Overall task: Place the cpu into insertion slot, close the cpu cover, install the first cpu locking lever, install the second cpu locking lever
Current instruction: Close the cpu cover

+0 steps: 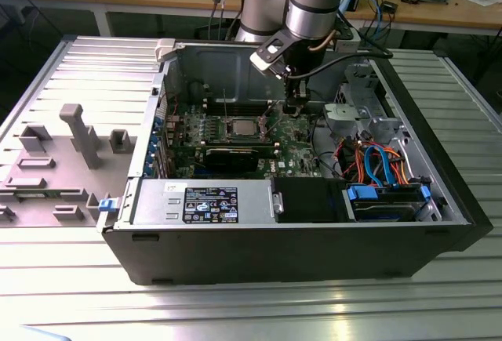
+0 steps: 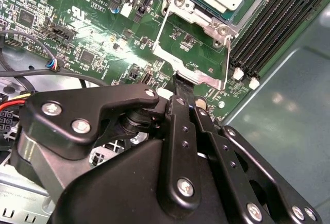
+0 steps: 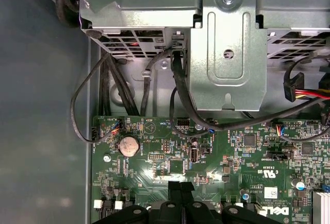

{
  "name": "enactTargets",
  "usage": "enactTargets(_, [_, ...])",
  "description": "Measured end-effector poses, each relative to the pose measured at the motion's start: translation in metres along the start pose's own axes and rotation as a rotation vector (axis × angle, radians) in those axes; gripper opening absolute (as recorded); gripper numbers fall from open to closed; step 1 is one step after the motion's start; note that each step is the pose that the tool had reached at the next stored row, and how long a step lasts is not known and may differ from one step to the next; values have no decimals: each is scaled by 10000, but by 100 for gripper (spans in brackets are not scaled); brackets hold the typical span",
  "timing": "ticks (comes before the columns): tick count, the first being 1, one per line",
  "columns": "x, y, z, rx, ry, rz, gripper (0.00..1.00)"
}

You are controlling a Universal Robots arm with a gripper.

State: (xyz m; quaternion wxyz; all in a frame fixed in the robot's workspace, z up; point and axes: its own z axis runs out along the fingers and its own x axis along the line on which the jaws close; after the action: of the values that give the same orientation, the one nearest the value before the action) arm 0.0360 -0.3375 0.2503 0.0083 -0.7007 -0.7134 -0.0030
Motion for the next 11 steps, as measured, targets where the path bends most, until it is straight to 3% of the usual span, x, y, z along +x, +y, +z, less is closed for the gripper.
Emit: enactTargets(11, [1,-36,0,0,0,0,11])
